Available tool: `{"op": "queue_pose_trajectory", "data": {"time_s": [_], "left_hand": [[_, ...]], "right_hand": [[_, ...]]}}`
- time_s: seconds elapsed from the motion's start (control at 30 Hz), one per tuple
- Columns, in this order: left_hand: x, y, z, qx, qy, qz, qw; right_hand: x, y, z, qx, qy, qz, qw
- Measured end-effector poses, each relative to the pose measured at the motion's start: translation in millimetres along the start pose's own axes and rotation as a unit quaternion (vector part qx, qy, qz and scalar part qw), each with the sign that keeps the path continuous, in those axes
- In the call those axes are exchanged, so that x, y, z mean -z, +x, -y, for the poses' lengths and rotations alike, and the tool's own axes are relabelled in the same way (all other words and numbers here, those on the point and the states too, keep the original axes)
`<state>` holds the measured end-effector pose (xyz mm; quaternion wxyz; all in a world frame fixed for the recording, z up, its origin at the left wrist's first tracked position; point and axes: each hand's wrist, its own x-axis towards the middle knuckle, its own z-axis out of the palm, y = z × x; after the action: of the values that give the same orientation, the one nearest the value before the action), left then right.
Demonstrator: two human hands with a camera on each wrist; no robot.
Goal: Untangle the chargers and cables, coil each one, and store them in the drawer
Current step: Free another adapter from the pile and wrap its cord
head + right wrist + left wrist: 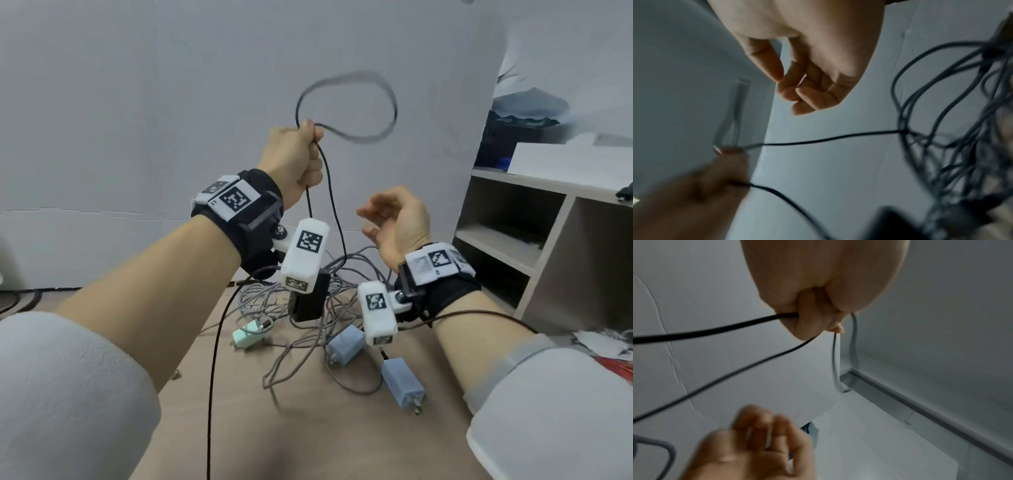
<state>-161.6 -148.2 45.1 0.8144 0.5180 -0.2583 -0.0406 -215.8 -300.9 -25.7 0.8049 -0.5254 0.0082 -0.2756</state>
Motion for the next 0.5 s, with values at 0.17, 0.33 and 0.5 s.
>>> {"op": "queue_pose_trajectory", "data": {"time_s": [0.17, 0.33, 0.5], "left_hand": [[-4.1, 2.7, -12.6, -0.022, -0.050, 0.017, 0.998], [-0.5, 8.3, -14.9, 0.004, -0.055, -0.022, 0.998], [11.4, 15.4, -9.4, 0.009, -0.049, -0.048, 0.998]], "right_hand": [[1.5, 13.9, -40.7, -0.028, -0.459, 0.155, 0.875], [16.6, 24.6, -53.0, -0.012, -0.595, 0.083, 0.800], [24.2, 28.4, -44.7, 0.015, -0.497, 0.001, 0.868]]}}
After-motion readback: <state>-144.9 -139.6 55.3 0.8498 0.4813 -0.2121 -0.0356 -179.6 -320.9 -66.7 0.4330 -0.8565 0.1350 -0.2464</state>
